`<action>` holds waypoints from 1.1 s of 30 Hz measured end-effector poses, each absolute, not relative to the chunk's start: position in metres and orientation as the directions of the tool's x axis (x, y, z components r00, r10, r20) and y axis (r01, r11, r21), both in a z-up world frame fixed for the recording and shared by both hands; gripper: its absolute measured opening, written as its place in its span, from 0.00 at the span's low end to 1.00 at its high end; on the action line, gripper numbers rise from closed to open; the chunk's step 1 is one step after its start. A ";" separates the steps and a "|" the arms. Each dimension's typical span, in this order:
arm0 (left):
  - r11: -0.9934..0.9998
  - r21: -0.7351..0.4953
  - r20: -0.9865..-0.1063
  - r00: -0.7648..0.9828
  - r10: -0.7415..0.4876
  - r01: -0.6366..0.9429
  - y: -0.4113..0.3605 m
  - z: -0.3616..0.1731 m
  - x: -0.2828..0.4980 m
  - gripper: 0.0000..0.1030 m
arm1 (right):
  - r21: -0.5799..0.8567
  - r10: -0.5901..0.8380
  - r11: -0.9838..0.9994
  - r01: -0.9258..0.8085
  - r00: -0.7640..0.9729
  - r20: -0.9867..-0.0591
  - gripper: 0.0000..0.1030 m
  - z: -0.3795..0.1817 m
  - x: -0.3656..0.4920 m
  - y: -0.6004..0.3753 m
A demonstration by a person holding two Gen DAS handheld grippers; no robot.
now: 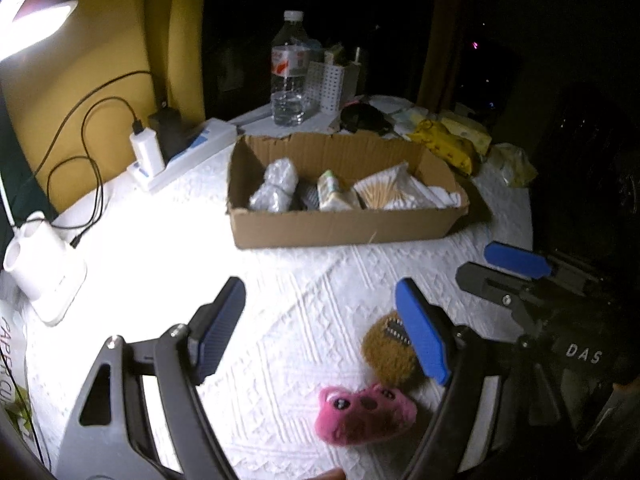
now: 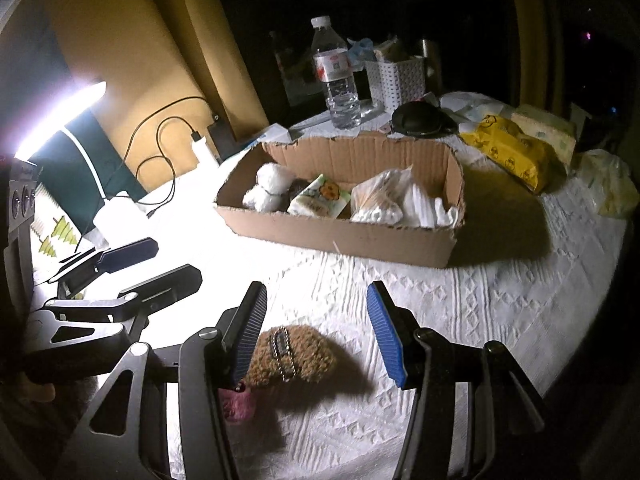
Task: Organize soft objects
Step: 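Grasp the brown fuzzy plush with the right gripper while the left gripper grasps the pink plush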
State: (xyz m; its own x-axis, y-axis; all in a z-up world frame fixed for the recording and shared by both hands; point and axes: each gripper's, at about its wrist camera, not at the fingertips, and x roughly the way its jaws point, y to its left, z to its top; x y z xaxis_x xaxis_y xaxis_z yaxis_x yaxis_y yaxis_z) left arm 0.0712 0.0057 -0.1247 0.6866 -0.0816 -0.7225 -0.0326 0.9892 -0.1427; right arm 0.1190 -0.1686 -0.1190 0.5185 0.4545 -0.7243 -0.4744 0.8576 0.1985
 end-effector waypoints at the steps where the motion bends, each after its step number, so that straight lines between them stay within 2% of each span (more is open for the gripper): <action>1: 0.989 -0.141 -0.725 0.684 -0.080 -0.034 0.006 -0.127 0.069 0.76 | 0.199 0.455 0.857 -0.474 0.517 -0.725 0.53 -0.120 0.118 -0.168; 14: 0.987 -0.154 -0.762 0.642 -0.088 -0.048 0.011 -0.157 0.054 0.76 | 0.230 0.458 0.852 -0.470 0.455 -0.764 0.55 -0.160 0.103 -0.156; 16: 0.986 -0.159 -0.773 0.628 -0.091 -0.054 0.012 -0.163 0.054 0.76 | 0.238 0.462 0.849 -0.471 0.445 -0.767 0.62 -0.164 0.103 -0.154; 18: 0.986 -0.157 -0.778 0.622 -0.087 -0.058 0.014 -0.167 0.051 0.77 | 0.254 0.474 0.844 -0.472 0.438 -0.763 0.63 -0.169 0.103 -0.153; 33: 0.985 -0.154 -0.799 0.596 -0.079 -0.077 0.015 -0.181 0.045 0.77 | 0.230 0.444 0.848 -0.478 0.401 -0.801 0.64 -0.201 0.114 -0.139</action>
State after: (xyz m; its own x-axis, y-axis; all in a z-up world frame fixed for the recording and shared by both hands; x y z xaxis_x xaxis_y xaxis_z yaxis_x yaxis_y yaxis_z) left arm 0.0446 0.0146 -0.1809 0.5964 -0.0789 -0.7988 -0.0765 0.9850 -0.1544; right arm 0.1145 -0.1392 -0.2009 0.4014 0.4438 -0.8012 -0.4781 0.8477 0.2299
